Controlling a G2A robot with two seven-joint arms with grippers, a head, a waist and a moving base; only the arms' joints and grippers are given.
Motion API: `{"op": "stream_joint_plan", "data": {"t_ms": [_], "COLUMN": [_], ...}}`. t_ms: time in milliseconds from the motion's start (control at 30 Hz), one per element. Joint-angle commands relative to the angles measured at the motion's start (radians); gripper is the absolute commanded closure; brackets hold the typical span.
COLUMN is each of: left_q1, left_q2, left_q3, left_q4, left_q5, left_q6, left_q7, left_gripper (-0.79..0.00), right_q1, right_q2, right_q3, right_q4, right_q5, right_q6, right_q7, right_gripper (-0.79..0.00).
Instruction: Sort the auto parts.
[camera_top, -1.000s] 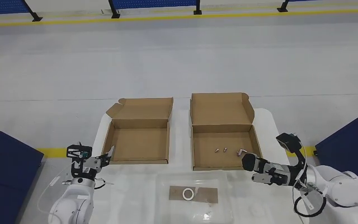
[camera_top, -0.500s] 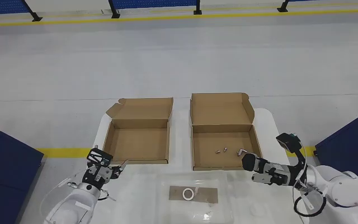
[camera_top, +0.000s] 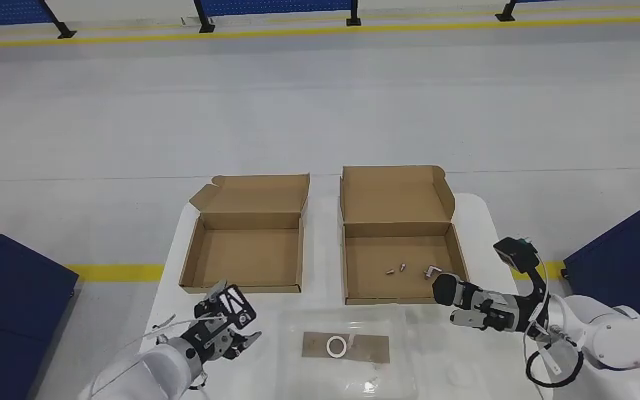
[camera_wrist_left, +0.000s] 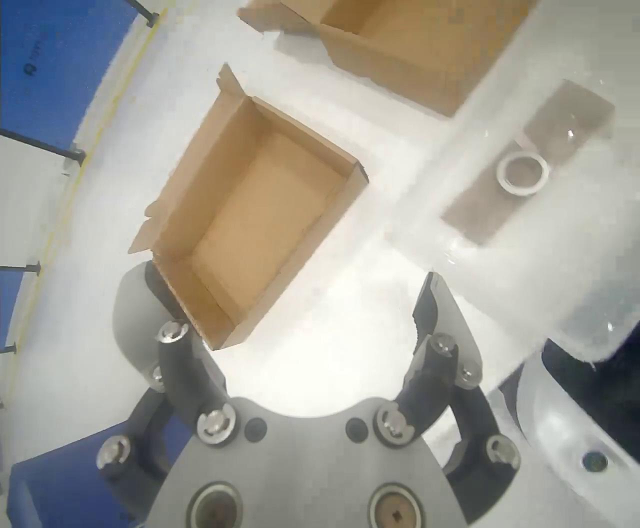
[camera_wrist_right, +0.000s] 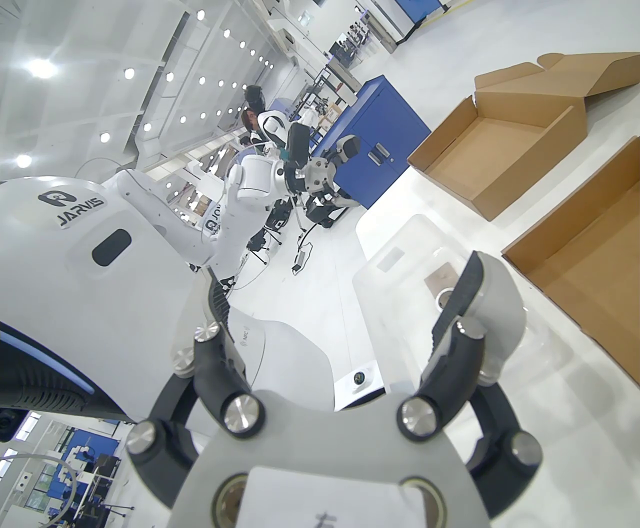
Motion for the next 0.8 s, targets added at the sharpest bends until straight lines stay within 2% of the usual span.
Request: {"op": "stream_joint_plan", "data": {"t_ms": [0, 300, 400, 500, 600, 700, 767], "left_q1": [-0.001, 0.0, 0.002, -0.037, -0.106, -0.18, -0.232], "left_q2": [0.0, 0.0, 0.003, 0.005, 0.005, 0.01, 0.018], "left_q3": [0.001, 0.002, 0.027, 0.066, 0.146, 0.267, 0.352], "left_q4": [-0.002, 0.002, -0.011, -0.011, -0.011, -0.011, -0.011], "left_q5": [0.001, 0.001, -0.038, -0.101, -0.172, -0.235, -0.26], "left_q6": [0.005, 0.006, -0.06, -0.1, -0.126, -0.045, 0.045], "left_q7": [-0.004, -0.003, -0.003, -0.106, -0.283, -0.412, -0.502], "left_gripper": [-0.785, -0.785, -0.785, -0.785, -0.785, -0.785, -0.785], "right_q1": [0.0, 0.0, 0.0, 0.0, 0.0, 0.0, 0.0], "right_q2": [0.0, 0.0, 0.0, 0.0, 0.0, 0.0, 0.0], "right_q3": [0.0, 0.0, 0.0, 0.0, 0.0, 0.0, 0.0], "right_q4": [0.0, 0.0, 0.0, 0.0, 0.0, 0.0, 0.0], "right_q5": [0.001, 0.001, 0.001, 0.001, 0.001, 0.001, 0.001], "right_q6": [0.0, 0.0, 0.0, 0.0, 0.0, 0.0, 0.0], "right_q7": [0.0, 0.0, 0.0, 0.0, 0.0, 0.0, 0.0], "right_gripper": [-0.785, -0.785, -0.785, -0.785, -0.785, -0.785, -0.785]}}
